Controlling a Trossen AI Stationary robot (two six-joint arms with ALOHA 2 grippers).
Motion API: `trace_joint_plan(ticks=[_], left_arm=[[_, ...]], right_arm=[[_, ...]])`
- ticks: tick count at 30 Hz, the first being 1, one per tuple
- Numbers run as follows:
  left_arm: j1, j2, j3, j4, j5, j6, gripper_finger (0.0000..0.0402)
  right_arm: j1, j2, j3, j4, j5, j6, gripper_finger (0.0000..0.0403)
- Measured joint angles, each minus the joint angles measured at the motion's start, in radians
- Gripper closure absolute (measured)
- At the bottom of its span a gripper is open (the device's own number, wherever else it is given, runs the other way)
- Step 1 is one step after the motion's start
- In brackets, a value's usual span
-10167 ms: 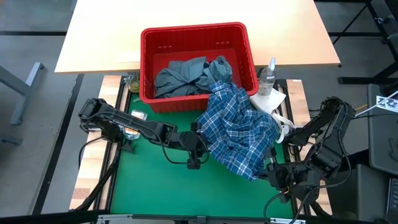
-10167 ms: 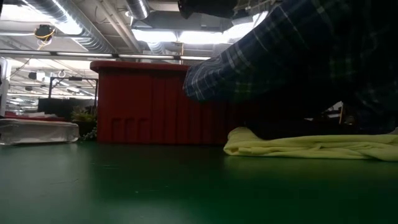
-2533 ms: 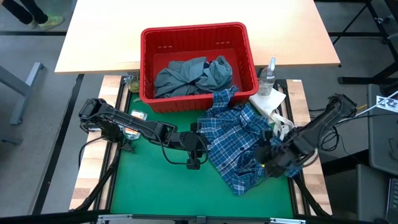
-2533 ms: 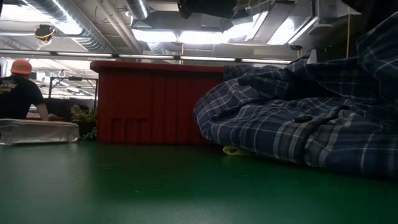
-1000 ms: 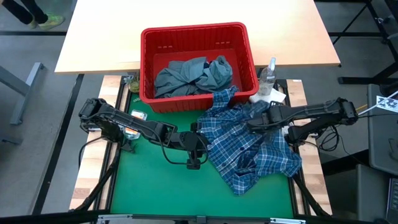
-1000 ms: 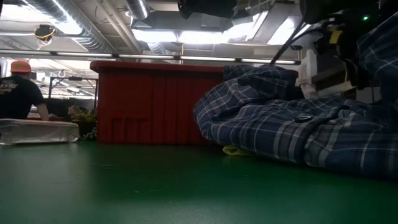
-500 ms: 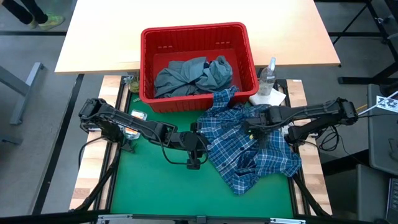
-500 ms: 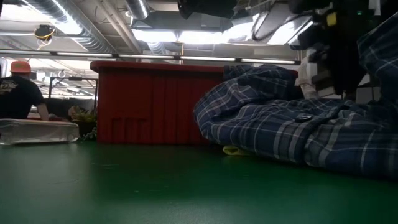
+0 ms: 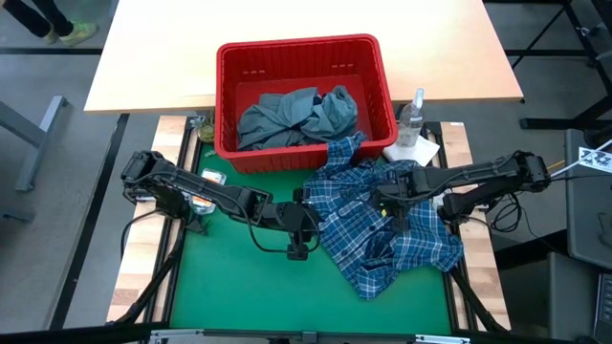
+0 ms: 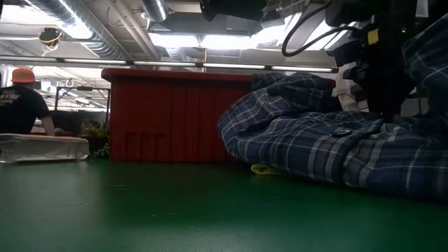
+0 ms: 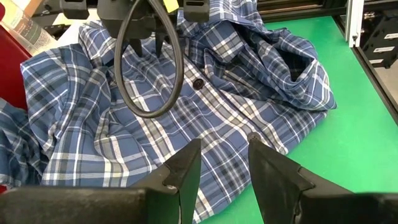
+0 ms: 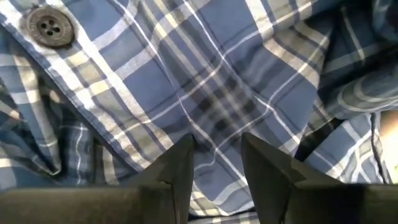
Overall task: Fold Laundry from Bin
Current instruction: Fold the blue shirt
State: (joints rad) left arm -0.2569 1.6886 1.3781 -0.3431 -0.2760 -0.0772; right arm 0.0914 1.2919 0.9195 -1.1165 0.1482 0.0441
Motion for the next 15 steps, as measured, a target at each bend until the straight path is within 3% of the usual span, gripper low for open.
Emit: trace_joint_plan(ticks=[9, 15], left_arm=[[0.0, 0.0, 0.0, 0.0, 0.0, 0.0, 0.0273], [0.0, 0.0, 0.0, 0.0, 0.0, 0.0, 0.0273]], right_arm=[[0.0, 0.003, 0.0, -0.001, -0.001, 0.0, 0.0274], [0.0, 0.003, 0.0, 0.0, -0.002, -0.001, 0.0337]])
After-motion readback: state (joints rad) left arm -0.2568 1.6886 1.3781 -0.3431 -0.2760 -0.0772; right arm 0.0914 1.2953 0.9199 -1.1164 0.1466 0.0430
